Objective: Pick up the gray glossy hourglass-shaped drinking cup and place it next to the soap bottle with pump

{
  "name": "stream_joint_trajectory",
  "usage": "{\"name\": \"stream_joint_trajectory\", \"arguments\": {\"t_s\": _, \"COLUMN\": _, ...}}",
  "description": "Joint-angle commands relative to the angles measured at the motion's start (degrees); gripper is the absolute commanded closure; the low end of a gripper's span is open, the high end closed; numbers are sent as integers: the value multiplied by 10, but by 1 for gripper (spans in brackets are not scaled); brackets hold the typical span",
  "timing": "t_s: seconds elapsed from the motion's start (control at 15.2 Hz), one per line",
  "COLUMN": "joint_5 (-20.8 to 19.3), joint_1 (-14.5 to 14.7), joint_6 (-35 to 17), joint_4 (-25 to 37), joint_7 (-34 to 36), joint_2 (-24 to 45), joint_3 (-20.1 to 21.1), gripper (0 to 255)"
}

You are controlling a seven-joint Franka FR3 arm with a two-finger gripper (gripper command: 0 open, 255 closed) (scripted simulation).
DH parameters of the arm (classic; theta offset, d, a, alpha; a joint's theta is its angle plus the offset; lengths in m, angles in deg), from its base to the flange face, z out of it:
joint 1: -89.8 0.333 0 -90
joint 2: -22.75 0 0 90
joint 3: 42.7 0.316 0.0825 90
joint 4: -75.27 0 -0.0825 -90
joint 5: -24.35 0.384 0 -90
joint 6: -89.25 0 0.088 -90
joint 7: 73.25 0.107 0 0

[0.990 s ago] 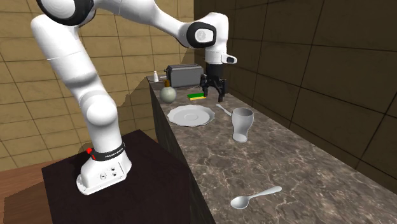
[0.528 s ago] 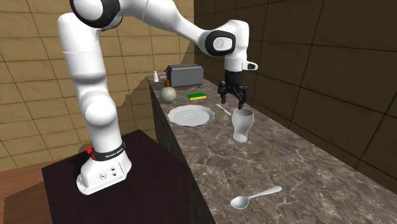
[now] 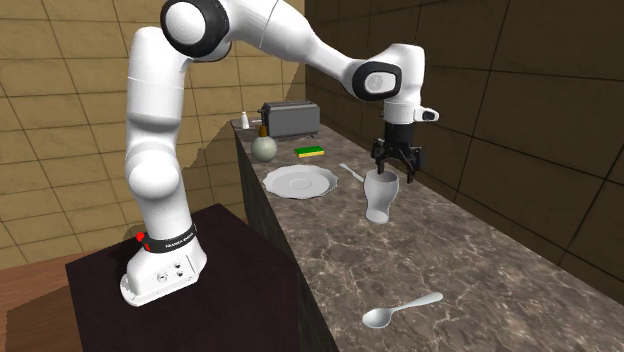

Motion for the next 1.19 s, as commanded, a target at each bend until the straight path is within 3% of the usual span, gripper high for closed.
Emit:
{"name": "stream_joint_trajectory", "arguments": {"t_s": 0.0, "joint_5": 6, "joint_1": -3, "joint_6": -14, "joint_4": -2, "joint_7": -5, "joint_2": 12, "joint_3": 1, "gripper": 0}}
{"name": "stream_joint_trajectory", "arguments": {"t_s": 0.33, "joint_5": 17, "joint_1": -8, "joint_6": -50, "joint_4": -20, "joint_7": -12, "joint_2": 32, "joint_3": 5, "gripper": 0}}
{"name": "stream_joint_trajectory", "arguments": {"t_s": 0.86, "joint_5": 17, "joint_1": -8, "joint_6": -50, "joint_4": -20, "joint_7": -12, "joint_2": 32, "joint_3": 5, "gripper": 0}}
{"name": "stream_joint_trajectory", "arguments": {"t_s": 0.92, "joint_5": 17, "joint_1": -8, "joint_6": -50, "joint_4": -20, "joint_7": -12, "joint_2": 32, "joint_3": 5, "gripper": 255}}
{"name": "stream_joint_trajectory", "arguments": {"t_s": 1.12, "joint_5": 17, "joint_1": -8, "joint_6": -50, "joint_4": -20, "joint_7": -12, "joint_2": 32, "joint_3": 5, "gripper": 255}}
